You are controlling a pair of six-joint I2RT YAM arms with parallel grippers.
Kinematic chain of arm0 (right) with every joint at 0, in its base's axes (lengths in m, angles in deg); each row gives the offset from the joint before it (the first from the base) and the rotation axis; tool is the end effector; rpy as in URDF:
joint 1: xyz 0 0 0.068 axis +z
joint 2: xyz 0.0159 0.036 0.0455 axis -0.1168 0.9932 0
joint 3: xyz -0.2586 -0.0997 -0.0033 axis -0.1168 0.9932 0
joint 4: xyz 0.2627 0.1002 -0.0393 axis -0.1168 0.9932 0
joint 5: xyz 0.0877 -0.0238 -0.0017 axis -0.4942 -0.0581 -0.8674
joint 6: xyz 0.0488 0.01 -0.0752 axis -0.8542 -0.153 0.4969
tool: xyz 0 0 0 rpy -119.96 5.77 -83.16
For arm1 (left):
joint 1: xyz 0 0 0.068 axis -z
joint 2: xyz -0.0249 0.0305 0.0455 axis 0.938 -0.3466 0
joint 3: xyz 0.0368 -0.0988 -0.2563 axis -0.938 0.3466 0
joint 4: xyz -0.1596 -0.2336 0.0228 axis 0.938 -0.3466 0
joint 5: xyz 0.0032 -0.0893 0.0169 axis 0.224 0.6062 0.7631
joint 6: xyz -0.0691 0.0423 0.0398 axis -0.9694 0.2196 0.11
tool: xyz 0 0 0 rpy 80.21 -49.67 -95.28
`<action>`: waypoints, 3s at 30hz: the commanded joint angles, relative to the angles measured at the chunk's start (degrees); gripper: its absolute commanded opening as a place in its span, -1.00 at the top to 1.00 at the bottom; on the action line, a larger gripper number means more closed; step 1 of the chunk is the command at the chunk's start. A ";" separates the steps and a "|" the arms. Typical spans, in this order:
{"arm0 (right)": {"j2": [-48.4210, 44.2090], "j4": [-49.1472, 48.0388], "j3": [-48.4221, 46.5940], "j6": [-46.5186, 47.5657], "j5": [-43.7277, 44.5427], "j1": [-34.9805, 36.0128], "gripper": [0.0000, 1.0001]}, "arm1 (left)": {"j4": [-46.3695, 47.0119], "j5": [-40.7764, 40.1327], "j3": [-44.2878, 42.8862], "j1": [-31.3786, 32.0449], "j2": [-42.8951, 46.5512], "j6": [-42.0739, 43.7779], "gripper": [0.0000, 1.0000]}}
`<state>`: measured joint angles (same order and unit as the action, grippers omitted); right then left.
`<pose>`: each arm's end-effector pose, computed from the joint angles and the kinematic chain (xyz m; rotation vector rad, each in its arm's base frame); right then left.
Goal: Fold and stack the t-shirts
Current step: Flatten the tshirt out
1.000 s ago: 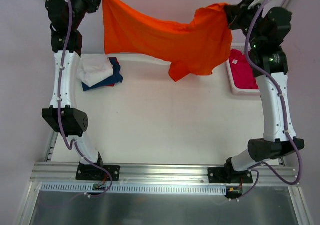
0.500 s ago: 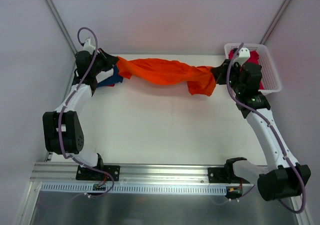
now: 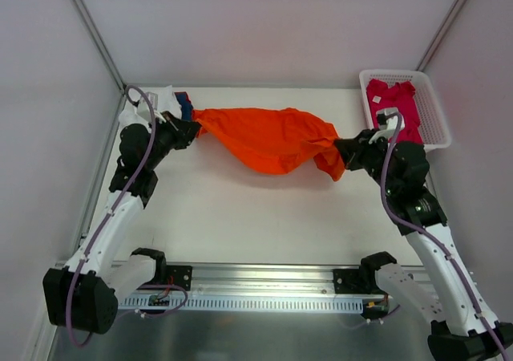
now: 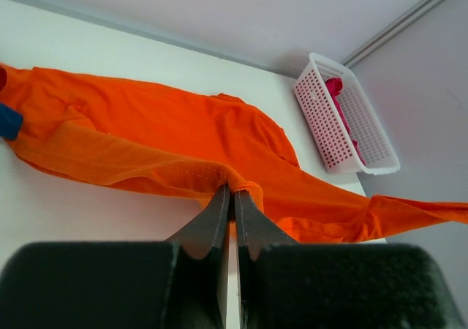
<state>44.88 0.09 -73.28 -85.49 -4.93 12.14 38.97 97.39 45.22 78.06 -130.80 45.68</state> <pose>0.2232 0.0880 0.3915 -0.3639 1.5680 0.3714 0.2977 -0.0678 0.3448 -0.1069 1.5792 -0.8131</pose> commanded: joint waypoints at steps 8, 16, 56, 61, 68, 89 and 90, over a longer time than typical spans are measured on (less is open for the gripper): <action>-14.29 8.59 6.87 -8.97 0.54 4.17 0.99 | -12.86 -4.10 9.43 2.47 14.70 -2.38 1.00; -23.69 16.33 6.71 -11.44 -1.39 4.53 0.60 | -20.33 -2.16 13.13 3.00 24.88 -3.71 0.15; 1.60 2.28 22.96 -10.82 5.72 11.03 0.33 | -3.73 -9.63 13.21 16.36 -15.43 -2.74 -0.16; 3.98 0.53 26.38 -12.23 6.78 12.52 0.31 | -2.41 -10.07 15.85 16.97 -16.75 -3.71 -0.15; 6.18 -1.32 29.28 -14.69 7.57 16.21 0.31 | -1.71 -10.60 20.25 17.41 -15.53 -4.50 -0.15; 0.56 8.95 35.44 -24.78 15.83 26.06 0.17 | -3.46 -10.25 27.72 17.41 -7.17 -6.08 -0.15; 0.38 9.74 35.70 -25.58 16.01 26.32 0.16 | -3.55 -9.90 27.81 17.50 -6.91 -6.08 -0.15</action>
<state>46.43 7.07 -38.39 -106.58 9.30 37.78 37.42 88.03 71.96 94.91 -138.80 40.06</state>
